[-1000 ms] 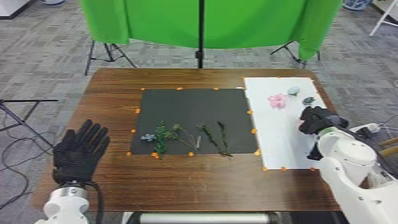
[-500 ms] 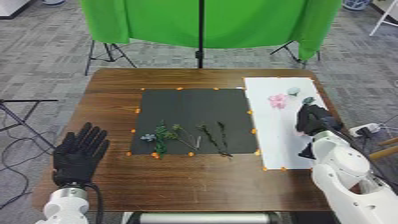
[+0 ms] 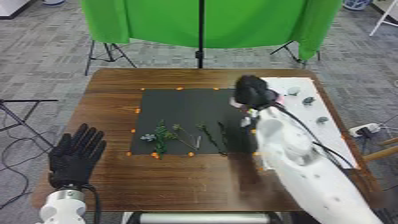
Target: Arrange flowers
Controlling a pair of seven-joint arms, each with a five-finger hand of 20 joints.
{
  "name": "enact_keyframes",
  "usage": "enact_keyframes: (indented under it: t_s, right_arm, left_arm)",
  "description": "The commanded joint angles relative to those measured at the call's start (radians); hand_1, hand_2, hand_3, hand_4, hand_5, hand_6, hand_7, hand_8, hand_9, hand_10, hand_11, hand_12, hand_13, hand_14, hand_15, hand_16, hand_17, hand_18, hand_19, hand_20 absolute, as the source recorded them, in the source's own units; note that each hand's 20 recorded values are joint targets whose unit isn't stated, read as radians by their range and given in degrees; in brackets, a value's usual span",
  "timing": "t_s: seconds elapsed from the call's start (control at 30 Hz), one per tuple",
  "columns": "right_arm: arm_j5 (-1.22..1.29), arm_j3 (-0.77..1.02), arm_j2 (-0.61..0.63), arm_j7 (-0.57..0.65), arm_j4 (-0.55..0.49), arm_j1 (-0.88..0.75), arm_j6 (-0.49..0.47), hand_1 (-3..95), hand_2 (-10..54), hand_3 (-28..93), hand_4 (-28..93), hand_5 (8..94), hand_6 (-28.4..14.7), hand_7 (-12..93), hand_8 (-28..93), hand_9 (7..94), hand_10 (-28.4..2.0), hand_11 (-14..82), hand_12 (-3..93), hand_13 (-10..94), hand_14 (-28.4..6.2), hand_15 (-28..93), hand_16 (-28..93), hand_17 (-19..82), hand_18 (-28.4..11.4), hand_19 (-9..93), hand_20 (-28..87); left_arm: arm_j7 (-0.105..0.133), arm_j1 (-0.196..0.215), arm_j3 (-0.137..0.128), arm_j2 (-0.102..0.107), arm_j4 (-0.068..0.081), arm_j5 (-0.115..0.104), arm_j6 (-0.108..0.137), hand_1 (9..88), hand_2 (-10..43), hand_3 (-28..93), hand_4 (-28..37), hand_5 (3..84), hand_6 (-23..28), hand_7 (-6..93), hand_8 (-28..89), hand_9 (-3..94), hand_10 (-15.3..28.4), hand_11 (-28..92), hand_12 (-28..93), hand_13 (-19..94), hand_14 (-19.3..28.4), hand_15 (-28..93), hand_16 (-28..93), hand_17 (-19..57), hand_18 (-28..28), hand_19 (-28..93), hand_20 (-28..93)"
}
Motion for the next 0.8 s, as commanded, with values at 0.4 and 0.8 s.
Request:
enact_keyframes:
  t_s: [0.4,0.8]
  right_arm:
    - [-0.127,-0.236,-0.427,-0.099,0.369,0.212,-0.028,59.6,-9.5,75,-28,72.7,0.0,44,-3,80.0,-9.9,25.2,43.9,69,-6.5,49,40,35,-22.4,91,45]
    - [-0.263,-0.217,-0.468,-0.099,0.429,0.164,0.001,62.9,-9.5,69,-28,67.6,-0.5,45,-6,75.7,-9.8,25.6,41.4,67,-6.2,49,39,34,-21.6,90,46]
  left_arm:
    - [0.071,-0.092,0.072,0.084,0.030,-0.020,-0.035,22.9,17.3,76,-28.3,43.1,10.2,8.0,-9,37.2,15.6,18,8,27,15.9,32,-8,-8.7,14.1,36,10]
    - [0.067,-0.103,0.065,0.108,0.028,-0.020,-0.041,22.0,18.2,76,-28.3,42.9,10.3,6.4,-8,36.6,15.4,14,10,27,15.4,25,-4,-8.1,13.9,34,11]
